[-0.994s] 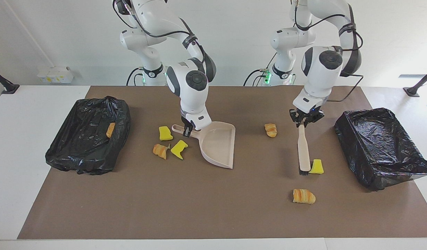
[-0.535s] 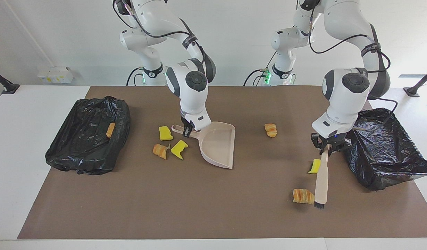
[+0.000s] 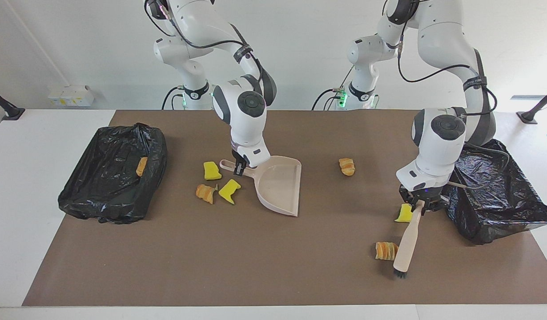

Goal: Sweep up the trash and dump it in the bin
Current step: 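Sweep the sponge and crust pieces toward the dustpan with the left gripper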

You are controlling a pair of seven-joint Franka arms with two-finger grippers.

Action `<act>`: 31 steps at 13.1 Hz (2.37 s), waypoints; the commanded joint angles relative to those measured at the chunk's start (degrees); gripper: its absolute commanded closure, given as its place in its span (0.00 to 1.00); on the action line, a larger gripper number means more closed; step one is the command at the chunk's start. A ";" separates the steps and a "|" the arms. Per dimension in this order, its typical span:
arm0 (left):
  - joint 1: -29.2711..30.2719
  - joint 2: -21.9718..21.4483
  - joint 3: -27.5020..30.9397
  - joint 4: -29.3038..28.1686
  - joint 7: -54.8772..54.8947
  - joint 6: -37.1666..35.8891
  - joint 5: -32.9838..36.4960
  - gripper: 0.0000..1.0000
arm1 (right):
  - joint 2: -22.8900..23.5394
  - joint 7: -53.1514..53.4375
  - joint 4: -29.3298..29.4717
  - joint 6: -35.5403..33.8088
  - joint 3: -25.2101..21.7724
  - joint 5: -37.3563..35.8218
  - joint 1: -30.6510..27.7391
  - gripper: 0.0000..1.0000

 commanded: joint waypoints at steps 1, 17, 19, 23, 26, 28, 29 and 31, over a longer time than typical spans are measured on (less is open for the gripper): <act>-3.64 -7.51 0.44 -9.03 -1.88 -1.80 0.84 1.00 | 0.28 1.76 -0.09 0.85 0.39 1.66 -0.60 1.00; -22.74 -18.05 0.35 -7.55 -34.90 -16.55 -29.75 1.00 | 0.29 2.19 -0.09 0.94 0.39 1.75 -0.25 1.00; -19.68 -19.02 1.22 -6.49 -38.36 -19.38 -29.75 1.00 | 0.20 2.10 -0.09 1.02 0.39 1.75 -0.25 1.00; -7.48 -18.33 1.31 -6.40 -36.79 -19.65 -29.48 1.00 | 0.20 2.19 0.00 0.15 0.39 1.83 -0.25 1.00; 3.61 -17.63 1.40 -6.31 -36.35 -21.40 -29.66 1.00 | -0.07 6.14 -0.26 -0.55 0.47 2.79 -0.07 1.00; 8.19 -16.14 1.49 -7.01 -30.50 -21.41 -29.57 1.00 | 0.02 5.63 -0.18 -0.30 0.39 7.45 -0.16 1.00; 10.64 -15.26 1.49 -8.14 -27.24 -21.41 -29.48 1.00 | 0.11 5.18 -0.18 -0.73 0.39 7.46 -0.33 1.00; 12.16 -15.08 1.49 -10.96 -22.92 -20.62 -29.48 1.00 | -0.07 2.38 -0.27 -2.39 0.39 7.46 -0.42 1.00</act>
